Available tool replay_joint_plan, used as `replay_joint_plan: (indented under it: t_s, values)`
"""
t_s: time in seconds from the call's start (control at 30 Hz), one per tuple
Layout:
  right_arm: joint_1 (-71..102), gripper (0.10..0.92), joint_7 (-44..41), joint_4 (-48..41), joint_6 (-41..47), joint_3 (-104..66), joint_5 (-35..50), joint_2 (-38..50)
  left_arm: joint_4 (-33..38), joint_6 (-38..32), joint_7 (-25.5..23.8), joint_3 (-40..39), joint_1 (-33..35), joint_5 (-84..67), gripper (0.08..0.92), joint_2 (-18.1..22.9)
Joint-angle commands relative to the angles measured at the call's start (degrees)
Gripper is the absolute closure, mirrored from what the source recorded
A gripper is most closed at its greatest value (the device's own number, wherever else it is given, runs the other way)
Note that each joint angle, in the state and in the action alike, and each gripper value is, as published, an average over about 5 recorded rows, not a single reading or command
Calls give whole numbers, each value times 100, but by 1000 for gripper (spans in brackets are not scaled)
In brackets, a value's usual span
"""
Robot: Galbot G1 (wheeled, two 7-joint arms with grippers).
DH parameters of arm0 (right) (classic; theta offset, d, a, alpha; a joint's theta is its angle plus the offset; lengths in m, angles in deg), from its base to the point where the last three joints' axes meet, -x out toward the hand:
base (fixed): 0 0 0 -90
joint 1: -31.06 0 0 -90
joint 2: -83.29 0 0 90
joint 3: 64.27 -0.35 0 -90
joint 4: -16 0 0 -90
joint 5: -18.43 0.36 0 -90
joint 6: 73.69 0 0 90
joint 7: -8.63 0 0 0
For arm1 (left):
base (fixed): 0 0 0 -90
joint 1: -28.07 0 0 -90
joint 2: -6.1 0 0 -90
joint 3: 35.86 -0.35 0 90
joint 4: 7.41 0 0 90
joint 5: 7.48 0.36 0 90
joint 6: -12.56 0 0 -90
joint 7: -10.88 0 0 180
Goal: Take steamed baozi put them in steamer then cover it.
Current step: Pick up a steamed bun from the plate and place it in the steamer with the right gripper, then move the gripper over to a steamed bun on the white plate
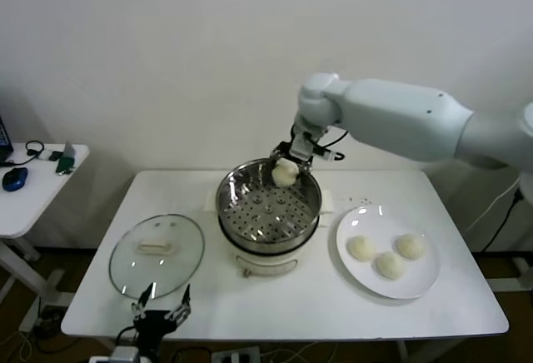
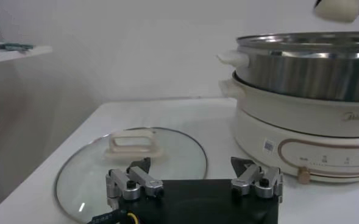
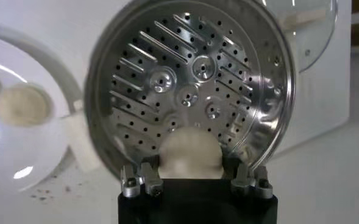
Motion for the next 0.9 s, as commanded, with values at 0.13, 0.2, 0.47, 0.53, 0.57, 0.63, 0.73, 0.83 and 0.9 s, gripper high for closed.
replay_joint_plan:
  t_s: [0.13, 0.2, 0.47, 0.53, 0.57, 0.63, 0.73, 0.83, 0.9]
  values:
    - [1300, 338, 889, -1587, -698, -662, -1264, -738, -38, -51, 1, 39, 19, -4, 177, -9]
    - [1353, 338, 889, -1768, -770, -722, -1290, -812, -50, -62, 1, 40, 20, -2, 177, -6]
    - [1362, 333, 750, -2240, -1074, -757, -1257, -1019, -74, -73, 4, 22, 4, -5, 177, -6]
    - [1333, 321, 652, -2312, -1175, -714, -1129, -1061, -81, -76, 4, 14, 2, -5, 177, -8]
    - [1319, 313, 602, -2339, -1219, -685, -1054, -1078, -86, -77, 4, 8, 1, -4, 177, -9]
    - [1264, 274, 470, -2366, -1334, -619, -865, -1103, -90, -78, 5, -5, 1, -2, 177, -9]
    - [1137, 220, 366, -2349, -1477, -563, -497, -1103, -89, -76, 7, -26, 0, 6, 177, -8]
    - [876, 205, 252, -2192, -1450, -496, 160, -972, -71, -71, 8, -48, 6, 17, 177, -8]
    - [501, 203, -104, -1931, -1282, -309, 856, -742, -53, -64, 7, -60, 13, 22, 177, -9]
